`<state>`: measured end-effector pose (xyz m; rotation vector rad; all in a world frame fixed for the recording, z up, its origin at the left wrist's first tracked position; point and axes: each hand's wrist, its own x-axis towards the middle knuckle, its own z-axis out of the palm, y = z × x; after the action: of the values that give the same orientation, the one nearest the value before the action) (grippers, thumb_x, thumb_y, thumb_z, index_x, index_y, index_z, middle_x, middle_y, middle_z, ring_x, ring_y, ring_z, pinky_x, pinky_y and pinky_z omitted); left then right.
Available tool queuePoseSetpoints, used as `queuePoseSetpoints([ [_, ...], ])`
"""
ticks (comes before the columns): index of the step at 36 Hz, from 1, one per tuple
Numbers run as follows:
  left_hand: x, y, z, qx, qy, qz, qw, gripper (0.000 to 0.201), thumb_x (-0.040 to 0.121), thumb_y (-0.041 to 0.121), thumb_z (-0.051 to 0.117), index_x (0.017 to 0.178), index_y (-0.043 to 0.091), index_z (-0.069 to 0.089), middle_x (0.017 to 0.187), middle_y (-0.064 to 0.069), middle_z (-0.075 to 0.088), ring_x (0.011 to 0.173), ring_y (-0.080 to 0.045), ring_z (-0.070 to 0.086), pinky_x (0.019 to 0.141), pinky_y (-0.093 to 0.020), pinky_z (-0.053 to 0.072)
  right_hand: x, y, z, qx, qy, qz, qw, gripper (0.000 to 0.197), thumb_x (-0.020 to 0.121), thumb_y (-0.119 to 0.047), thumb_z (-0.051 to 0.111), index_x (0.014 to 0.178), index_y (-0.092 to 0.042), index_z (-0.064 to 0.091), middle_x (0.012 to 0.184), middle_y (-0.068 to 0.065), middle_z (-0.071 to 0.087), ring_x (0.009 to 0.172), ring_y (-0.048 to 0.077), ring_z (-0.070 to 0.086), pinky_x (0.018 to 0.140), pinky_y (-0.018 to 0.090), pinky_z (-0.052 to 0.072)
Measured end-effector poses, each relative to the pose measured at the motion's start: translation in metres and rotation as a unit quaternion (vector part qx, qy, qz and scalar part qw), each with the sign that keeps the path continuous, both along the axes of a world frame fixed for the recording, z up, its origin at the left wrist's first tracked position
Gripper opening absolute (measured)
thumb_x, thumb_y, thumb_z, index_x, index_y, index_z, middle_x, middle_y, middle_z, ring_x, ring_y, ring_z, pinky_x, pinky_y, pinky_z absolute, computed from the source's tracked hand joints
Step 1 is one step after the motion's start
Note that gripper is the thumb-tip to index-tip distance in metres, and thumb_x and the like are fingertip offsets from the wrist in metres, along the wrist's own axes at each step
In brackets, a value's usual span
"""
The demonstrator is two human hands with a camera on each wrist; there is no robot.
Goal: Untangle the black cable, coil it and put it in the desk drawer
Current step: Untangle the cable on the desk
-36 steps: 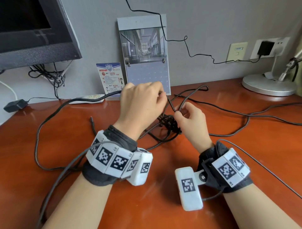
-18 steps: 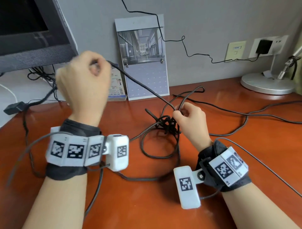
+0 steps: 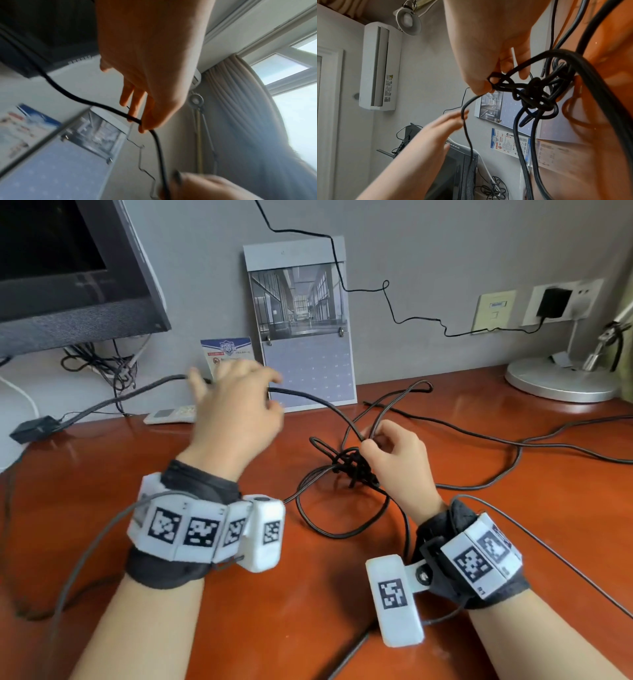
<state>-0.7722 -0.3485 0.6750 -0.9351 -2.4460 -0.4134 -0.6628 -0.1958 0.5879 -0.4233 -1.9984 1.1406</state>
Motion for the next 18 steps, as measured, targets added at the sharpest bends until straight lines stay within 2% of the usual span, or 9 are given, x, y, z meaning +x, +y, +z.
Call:
queuePoseSetpoints([
  [2,0.017,0.018,-0.007,-0.043,-0.007,-0.074,0.996,0.037,0.089,0.021,0.049,0.124,0.029,0.056,0.131,0.008,0.050,0.132,-0.013,0.031,0.113,-0.056,-0.001,-0.001,-0.001,0.000,0.015,0.000,0.006,1.000,0.025,0.081,-0.007,0.055,0.062,-0.010,0.040,0.054,-0.003,0.039,0.051,0.009,0.030,0.048,0.019,0.028],
  [5,0.037,0.038,-0.022,-0.108,-0.013,-0.123,0.986,0.037,0.089,0.023,0.047,0.124,0.030,0.054,0.127,0.010,0.053,0.129,-0.011,0.035,0.114,-0.053,-0.003,-0.002,-0.001,-0.002,0.039,0.007,-0.002,0.999,0.035,0.079,-0.005,0.056,0.057,-0.019,0.032,0.050,-0.007,0.032,0.049,0.009,0.029,0.047,0.018,0.027],
  [8,0.040,0.045,-0.030,-0.113,-0.004,-0.109,0.988,0.029,0.092,0.026,0.044,0.118,0.027,0.057,0.116,0.007,0.057,0.121,-0.017,0.040,0.113,-0.052,0.006,-0.001,-0.001,-0.002,0.047,0.015,-0.011,0.999,0.039,0.079,-0.004,0.057,0.055,-0.021,0.031,0.045,-0.008,0.035,0.047,0.008,0.031,0.047,0.017,0.027],
  [11,0.036,0.044,-0.033,-0.076,0.001,-0.106,0.991,0.024,0.095,0.032,0.042,0.103,0.023,0.063,0.105,0.006,0.059,0.112,-0.018,0.043,0.105,-0.044,0.022,0.000,-0.003,-0.001,0.057,0.020,-0.020,0.998,0.045,0.078,-0.003,0.058,0.053,-0.029,0.030,0.045,-0.009,0.035,0.048,0.002,0.038,0.048,0.013,0.029],
  [14,0.032,0.042,-0.029,-0.020,0.027,-0.081,0.996,0.025,0.095,0.033,0.043,0.099,0.020,0.064,0.100,0.003,0.060,0.108,-0.021,0.043,0.095,-0.040,0.031,-0.002,-0.001,-0.001,0.068,0.007,-0.045,0.997,0.038,0.078,-0.007,0.058,0.054,-0.020,0.032,0.052,-0.008,0.032,0.050,0.006,0.036,0.049,0.015,0.028],
  [16,0.027,0.038,-0.024,0.028,0.038,-0.058,0.997,0.025,0.094,0.032,0.045,0.098,0.018,0.065,0.100,0.002,0.061,0.108,-0.022,0.044,0.093,-0.040,0.033,-0.003,0.002,-0.003,0.064,0.000,-0.063,0.996,0.030,0.079,-0.010,0.058,0.059,-0.011,0.035,0.056,-0.001,0.035,0.053,0.011,0.031,0.050,0.019,0.027],
  [18,0.021,0.033,-0.019,0.057,0.025,-0.045,0.997,0.025,0.093,0.032,0.047,0.098,0.017,0.066,0.102,0.001,0.061,0.110,-0.023,0.044,0.092,-0.039,0.033,-0.004,0.004,-0.004,0.060,0.002,-0.072,0.996,0.027,0.079,-0.013,0.058,0.062,-0.007,0.038,0.059,0.002,0.038,0.055,0.013,0.031,0.051,0.021,0.026],
])
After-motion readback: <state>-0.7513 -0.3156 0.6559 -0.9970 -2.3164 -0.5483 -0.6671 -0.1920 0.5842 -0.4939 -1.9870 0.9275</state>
